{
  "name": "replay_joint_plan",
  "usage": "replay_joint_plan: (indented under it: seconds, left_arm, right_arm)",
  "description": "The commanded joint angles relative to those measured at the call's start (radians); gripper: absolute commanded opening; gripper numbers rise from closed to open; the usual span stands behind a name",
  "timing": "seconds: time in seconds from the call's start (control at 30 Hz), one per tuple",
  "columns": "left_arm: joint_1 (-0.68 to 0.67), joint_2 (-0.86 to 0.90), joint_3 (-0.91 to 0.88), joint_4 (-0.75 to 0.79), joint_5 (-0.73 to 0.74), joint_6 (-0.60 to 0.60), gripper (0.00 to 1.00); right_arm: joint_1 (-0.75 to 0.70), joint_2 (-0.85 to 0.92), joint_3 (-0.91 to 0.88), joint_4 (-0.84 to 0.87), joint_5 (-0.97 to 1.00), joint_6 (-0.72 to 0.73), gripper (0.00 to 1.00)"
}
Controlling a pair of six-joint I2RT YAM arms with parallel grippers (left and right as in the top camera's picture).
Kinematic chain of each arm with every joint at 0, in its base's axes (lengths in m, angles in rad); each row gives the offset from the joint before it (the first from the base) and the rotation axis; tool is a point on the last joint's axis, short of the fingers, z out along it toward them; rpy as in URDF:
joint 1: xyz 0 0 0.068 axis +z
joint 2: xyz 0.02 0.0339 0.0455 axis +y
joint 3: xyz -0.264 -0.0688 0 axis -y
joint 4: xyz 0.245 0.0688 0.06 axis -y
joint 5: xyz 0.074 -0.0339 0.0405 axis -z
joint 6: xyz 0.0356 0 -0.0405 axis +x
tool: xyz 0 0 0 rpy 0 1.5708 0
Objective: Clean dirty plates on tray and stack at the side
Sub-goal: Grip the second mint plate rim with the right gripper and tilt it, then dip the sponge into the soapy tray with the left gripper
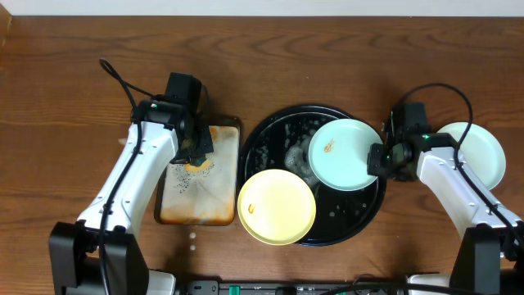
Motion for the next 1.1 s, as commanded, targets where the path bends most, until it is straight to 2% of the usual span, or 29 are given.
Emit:
replay_joint_plan:
  seconds: [0.0,0.13,0.2,0.3,0.37,0.4,0.5,0.63,0.73,0.83,0.97,1.07]
  left_arm:
    - [0.0,-0.011,-0.003,0.002,-0.005,0.014,0.14]
    - [0.0,-0.011,-0.003,0.001,-0.005,0.014,0.14]
    - [0.0,-0.011,-0.003,0.0,-0.005,0.014,0.14]
    - [0.0,-0.011,-0.003,0.0,-0.005,0.014,0.14]
    - [0.0,-0.011,-0.003,0.0,-0.005,0.014,0.14]
    - [0.0,-0.011,-0.003,0.0,-0.005,0.014,0.14]
    - [0.0,-0.011,-0.003,0.0,-0.005,0.014,0.14]
    - [0.0,-0.011,-0.003,0.0,-0.005,0.014,0.14]
    - [0.0,-0.011,-0.003,0.0,-0.005,0.014,0.14]
    - [0.0,-0.011,-0.003,0.0,-0.005,0.014,0.14]
    - [0.0,-0.011,-0.003,0.0,-0.005,0.014,0.14]
    - [0.0,-0.011,-0.003,-0.002,-0.005,0.014,0.14]
  right_arm:
    - [0.007,-0.004,-0.014,-0.007,-0.032,0.198,0.25]
    - [0.007,-0.004,-0.062,0.023,-0.031,0.305,0.19]
    - [0.007,-0.004,-0.091,0.048,-0.021,0.346,0.19]
    - [0.007,-0.004,-0.135,0.097,0.002,0.373,0.34]
    - [0.005,-0.004,-0.152,0.121,0.015,0.373,0.36]
    - [0.005,-0.004,-0.156,0.13,0.021,0.372,0.35]
    - [0.005,-0.004,-0.16,0.139,0.028,0.372,0.22]
    - [0.005,-0.004,-0.16,0.183,0.028,0.344,0.15]
    - [0.005,-0.004,-0.16,0.24,0.029,0.29,0.08]
    - [0.003,-0.004,-0.16,0.313,0.029,0.176,0.01]
    - [0.004,-0.004,-0.16,0.417,0.029,-0.048,0.01]
    - [0.004,-0.004,-0.16,0.43,0.048,-0.08,0.01]
